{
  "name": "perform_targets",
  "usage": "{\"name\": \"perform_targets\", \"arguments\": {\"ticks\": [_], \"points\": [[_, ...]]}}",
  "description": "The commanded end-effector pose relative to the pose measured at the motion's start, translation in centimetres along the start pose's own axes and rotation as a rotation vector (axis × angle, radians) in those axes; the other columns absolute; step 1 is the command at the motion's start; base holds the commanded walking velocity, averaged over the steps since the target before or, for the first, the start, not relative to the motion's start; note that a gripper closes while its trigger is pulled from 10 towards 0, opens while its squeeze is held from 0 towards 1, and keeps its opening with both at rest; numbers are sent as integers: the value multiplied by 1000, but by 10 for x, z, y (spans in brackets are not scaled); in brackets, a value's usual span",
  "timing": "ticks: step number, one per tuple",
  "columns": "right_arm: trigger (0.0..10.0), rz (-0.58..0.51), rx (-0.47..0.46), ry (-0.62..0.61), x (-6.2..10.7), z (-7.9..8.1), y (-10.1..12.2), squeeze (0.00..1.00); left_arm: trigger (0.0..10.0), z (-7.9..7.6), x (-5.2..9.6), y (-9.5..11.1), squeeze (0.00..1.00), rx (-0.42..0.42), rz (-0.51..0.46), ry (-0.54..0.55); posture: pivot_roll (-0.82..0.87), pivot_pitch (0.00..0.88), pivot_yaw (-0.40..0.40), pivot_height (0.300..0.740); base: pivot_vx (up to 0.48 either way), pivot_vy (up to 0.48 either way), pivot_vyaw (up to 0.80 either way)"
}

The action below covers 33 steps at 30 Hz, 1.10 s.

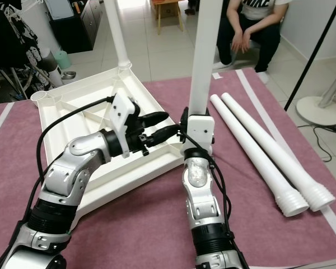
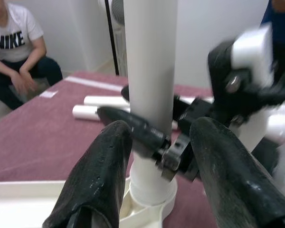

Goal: Building children table

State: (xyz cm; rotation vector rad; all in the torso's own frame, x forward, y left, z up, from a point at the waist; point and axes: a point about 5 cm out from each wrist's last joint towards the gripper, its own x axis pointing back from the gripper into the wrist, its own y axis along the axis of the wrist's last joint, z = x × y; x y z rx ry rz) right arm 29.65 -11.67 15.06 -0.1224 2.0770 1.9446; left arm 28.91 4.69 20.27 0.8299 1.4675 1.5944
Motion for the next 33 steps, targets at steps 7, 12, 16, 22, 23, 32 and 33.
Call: {"name": "perform_targets", "arguments": {"ticks": [7,12,16,22,23,32,33], "points": [[10000,248,-8,7,18,-8,-47,1000,10000,19,8,-12,0,-28,76,260,-28,0,163,740,0,0,0],[10000,227,-25,72,17,-2,-43,0,10000,20,8,-12,0,-19,82,267,-27,0,163,740,0,0,0],[10000,209,-31,99,16,-1,-40,0,10000,20,8,-12,0,-19,85,271,-29,0,165,740,0,0,0],[10000,160,-58,173,14,0,-32,0,10000,20,8,-13,0,-19,86,272,-29,0,165,740,0,0,0],[10000,146,-66,199,15,1,-29,0,10000,20,8,-14,0,-21,92,269,-32,0,166,740,0,0,0],[10000,132,-80,227,18,3,-27,1000,10000,20,8,-16,0,-23,99,270,-33,0,166,740,0,0,0],[10000,129,-83,231,18,3,-26,1000,10000,20,9,-16,0,-23,101,271,-35,0,167,740,0,0,0]]}}
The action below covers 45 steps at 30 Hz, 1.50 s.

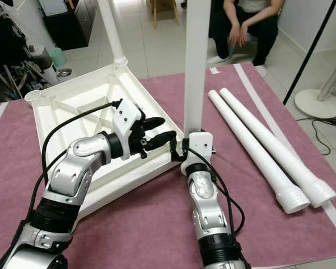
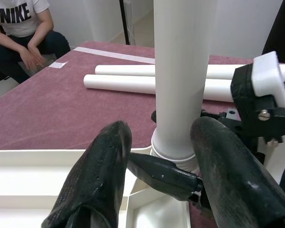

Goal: Building children table

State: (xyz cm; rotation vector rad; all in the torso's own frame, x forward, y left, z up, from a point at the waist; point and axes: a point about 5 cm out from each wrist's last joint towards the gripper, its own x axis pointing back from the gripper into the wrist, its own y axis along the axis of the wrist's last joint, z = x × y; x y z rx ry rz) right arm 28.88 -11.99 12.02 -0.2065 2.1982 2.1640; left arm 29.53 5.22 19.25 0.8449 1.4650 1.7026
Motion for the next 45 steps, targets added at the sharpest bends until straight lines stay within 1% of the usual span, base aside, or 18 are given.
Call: {"name": "perform_targets", "arguments": {"ticks": [1,2,3,4,11,13,15,22,25,30,34,36,38,39,41,43,44,45], "points": [[10000,-6,-13,29,2,7,1,1000,10000,14,5,-6,0,11,25,216,-35,0,167,740,0,0,0],[10000,-14,-8,37,2,7,2,247,10000,14,5,-6,0,11,26,216,-34,0,167,740,0,0,0],[10000,-14,-8,37,2,7,2,247,10000,14,5,-6,0,11,26,216,-34,0,167,740,0,0,0],[10000,-21,-9,42,3,7,4,0,10000,14,5,-6,0,11,27,216,-34,0,167,740,0,0,0],[10000,-78,37,31,4,0,15,0,10000,13,5,-9,0,12,35,216,-37,0,168,740,0,0,0],[10000,-97,62,32,4,-2,20,0,10000,14,6,-11,0,-1,53,219,-38,0,168,740,0,0,0],[10000,-118,92,54,5,-5,26,0,10000,15,9,-18,0,-39,95,230,-40,0,168,740,0,0,0],[10000,-118,107,101,9,-5,29,0,10000,19,12,-22,0,-62,134,253,-41,0,167,740,0,0,0],[10000,-100,121,146,16,-7,28,0,10000,22,20,-30,0,-70,207,262,-41,0,165,740,0,0,0],[10000,-89,164,174,22,-21,32,0,10000,15,40,-39,0,-68,282,216,-50,0,166,740,0,0,0],[10000,-91,175,184,23,-25,35,0,10000,14,47,-43,0,-71,316,208,-51,0,165,740,0,0,0],[10000,-93,187,194,23,-29,37,0,10000,11,56,-49,0,-72,363,200,-51,0,164,740,0,0,0],[10000,-96,192,209,22,-29,38,0,10000,8,60,-51,0,-63,385,189,-49,0,164,740,0,0,0],[10000,-100,191,230,21,-28,40,0,10000,4,62,-54,0,-56,400,179,-46,0,161,740,0,0,0],[10000,-100,191,230,21,-28,40,0,10000,4,62,-54,0,-56,400,179,-46,0,161,740,0,0,0],[10000,-102,189,253,19,-27,42,0,10000,-1,62,-56,0,-50,415,170,-44,0,161,740,0,0,0],[10000,-100,184,268,17,-26,44,0,10000,-6,58,-59,0,-44,422,166,-40,0,154,740,0,0,0],[10000,-100,184,268,17,-26,44,0,10000,-6,58,-59,0,-44,422,166,-40,0,154,740,0,0,0]]}}
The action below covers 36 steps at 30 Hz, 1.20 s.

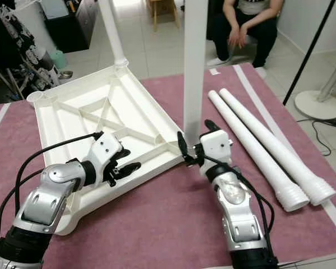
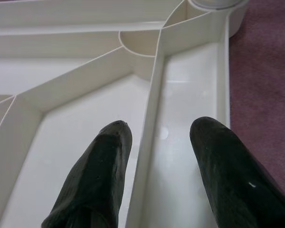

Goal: Building children table

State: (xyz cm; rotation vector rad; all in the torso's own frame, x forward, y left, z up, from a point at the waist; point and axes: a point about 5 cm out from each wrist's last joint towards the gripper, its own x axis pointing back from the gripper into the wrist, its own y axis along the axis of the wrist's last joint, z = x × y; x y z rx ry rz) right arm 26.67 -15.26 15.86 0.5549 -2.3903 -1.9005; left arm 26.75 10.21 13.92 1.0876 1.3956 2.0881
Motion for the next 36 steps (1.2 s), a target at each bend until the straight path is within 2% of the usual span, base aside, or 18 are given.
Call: {"name": "perform_targets", "arguments": {"ticks": [1,2,3,4,12,18,21,23,24,25,26,28,36], "points": [[10000,-10,-13,31,-3,5,4,0,10000,0,0,-5,0,5,30,55,-40,0,154,740,0,0,0],[10000,-10,-17,48,-7,2,7,0,10000,-9,-10,-5,0,15,39,54,-40,0,149,740,0,0,0],[10000,-10,-17,48,-7,2,7,0,10000,-9,-10,-5,0,15,39,54,-40,0,149,740,0,0,0],[10000,-10,-20,50,-8,-1,8,0,10000,-14,-18,-5,0,15,46,59,-42,0,147,740,0,0,0],[10000,-7,-26,62,-8,-2,9,0,10000,-22,-24,-5,0,21,74,21,-51,0,151,740,0,0,0],[10000,-3,-33,66,-9,-2,9,0,10000,-19,-36,-5,0,-7,84,77,-53,0,153,740,0,0,0],[10000,-2,-34,66,-9,-2,9,0,10000,-20,-36,-5,0,-5,86,75,-53,0,153,740,0,0,0],[10000,-4,-34,70,-11,-2,9,0,4824,-20,-39,-7,0,-24,104,77,-53,0,154,740,0,0,0],[10000,-4,-35,71,-12,-2,10,0,4824,-19,-40,-8,0,-32,110,80,-53,0,154,740,0,0,0],[10000,-5,-34,72,-13,-3,10,0,2588,-19,-41,-9,0,-35,116,81,-53,0,154,740,0,0,0],[10000,-5,-34,72,-13,-3,10,0,2588,-19,-41,-9,0,-35,116,81,-53,0,154,740,0,0,0],[10000,-6,-32,74,-13,-3,10,0,0,-18,-40,-11,0,-37,124,79,-52,0,155,740,0,0,0],[10000,-4,-32,103,-14,-3,11,0,0,-16,-37,-14,0,-70,128,41,-49,0,154,740,0,0,0]]}}
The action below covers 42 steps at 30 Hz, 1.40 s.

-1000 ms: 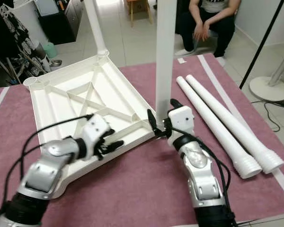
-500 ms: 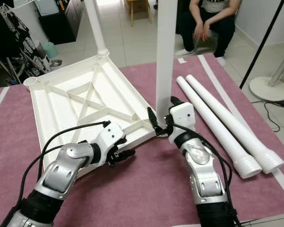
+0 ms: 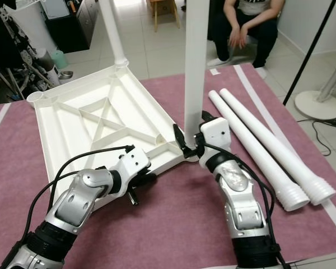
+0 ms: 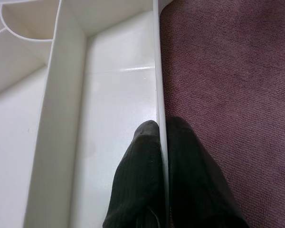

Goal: Building children table

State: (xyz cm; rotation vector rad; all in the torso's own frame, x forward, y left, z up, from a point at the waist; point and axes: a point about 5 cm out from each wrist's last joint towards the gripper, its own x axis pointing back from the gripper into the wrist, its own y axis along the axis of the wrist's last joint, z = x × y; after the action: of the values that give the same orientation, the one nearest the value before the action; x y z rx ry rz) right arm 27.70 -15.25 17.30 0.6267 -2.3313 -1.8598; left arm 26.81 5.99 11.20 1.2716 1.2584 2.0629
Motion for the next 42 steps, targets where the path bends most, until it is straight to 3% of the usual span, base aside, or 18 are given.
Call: {"name": "perform_targets", "arguments": {"ticks": [1,2,5,6,18,27,39,40,42], "points": [[10000,4,-20,26,-2,3,0,0,0,13,4,-8,0,-20,36,170,-49,0,154,740,0,0,0],[10000,9,-18,66,-2,3,1,0,3059,15,7,-8,0,-53,37,133,-49,0,153,740,0,0,0],[10000,11,-18,78,-1,3,1,0,3059,15,8,-9,0,-64,37,117,-49,0,153,740,0,0,0],[10000,16,-22,85,-1,3,1,0,10000,16,9,-9,0,-76,38,109,-49,0,154,740,0,0,0],[10000,31,-23,130,-2,-11,4,0,10000,19,15,-11,0,-122,40,81,-49,0,154,740,0,0,0],[10000,39,-66,353,-16,-24,14,0,10000,22,18,-11,0,-133,36,66,-42,0,156,740,0,0,0],[10000,72,-98,509,-29,-29,17,0,10000,18,20,-11,0,-133,21,34,-33,0,160,740,0,0,0],[10000,95,-97,578,-35,-28,14,0,10000,18,21,-10,0,-135,18,29,-25,0,158,740,0,0,0],[10000,103,-99,605,-36,-28,14,0,10000,18,21,-10,0,-136,18,28,-25,0,158,740,0,0,0]]}}
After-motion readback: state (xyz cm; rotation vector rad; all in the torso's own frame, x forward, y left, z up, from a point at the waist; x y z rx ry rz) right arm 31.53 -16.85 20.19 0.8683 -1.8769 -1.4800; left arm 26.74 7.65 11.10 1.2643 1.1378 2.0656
